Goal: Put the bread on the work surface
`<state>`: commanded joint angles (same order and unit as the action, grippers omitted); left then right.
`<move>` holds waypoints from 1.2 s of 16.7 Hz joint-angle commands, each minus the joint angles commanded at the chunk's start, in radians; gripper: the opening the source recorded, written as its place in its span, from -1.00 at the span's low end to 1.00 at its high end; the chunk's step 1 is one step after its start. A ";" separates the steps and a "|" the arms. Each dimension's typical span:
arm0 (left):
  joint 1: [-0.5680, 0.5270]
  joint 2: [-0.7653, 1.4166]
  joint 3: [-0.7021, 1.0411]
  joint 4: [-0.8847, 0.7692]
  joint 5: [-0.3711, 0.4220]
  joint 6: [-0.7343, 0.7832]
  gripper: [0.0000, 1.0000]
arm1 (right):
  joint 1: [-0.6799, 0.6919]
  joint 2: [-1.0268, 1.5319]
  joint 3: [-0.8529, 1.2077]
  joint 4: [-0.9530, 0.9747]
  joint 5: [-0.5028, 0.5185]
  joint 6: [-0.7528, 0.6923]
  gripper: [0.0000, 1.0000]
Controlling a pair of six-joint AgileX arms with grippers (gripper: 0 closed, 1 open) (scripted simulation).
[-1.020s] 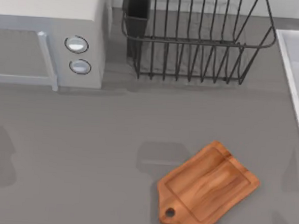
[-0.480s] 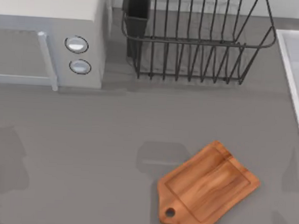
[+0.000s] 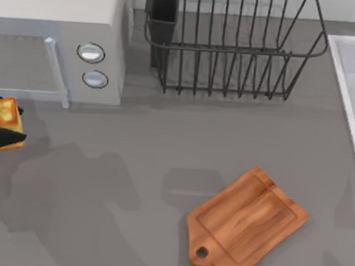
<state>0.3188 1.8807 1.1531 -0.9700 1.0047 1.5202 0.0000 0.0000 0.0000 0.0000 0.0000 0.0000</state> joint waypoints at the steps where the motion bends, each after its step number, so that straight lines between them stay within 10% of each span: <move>1: -0.069 -0.024 -0.011 0.033 -0.047 -0.091 -1.00 | 0.000 0.000 0.000 0.000 0.000 0.000 1.00; 9: -0.689 -0.137 -0.027 0.338 -0.543 -0.972 -1.00 | 0.000 0.000 0.000 0.000 0.000 0.000 1.00; 20: -1.426 -0.015 0.033 0.637 -1.476 -2.162 -1.00 | 0.000 0.000 0.000 0.000 0.000 0.000 1.00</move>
<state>-1.1069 1.8653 1.1866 -0.3333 -0.4709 -0.6421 0.0000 0.0000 0.0000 0.0000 0.0000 0.0000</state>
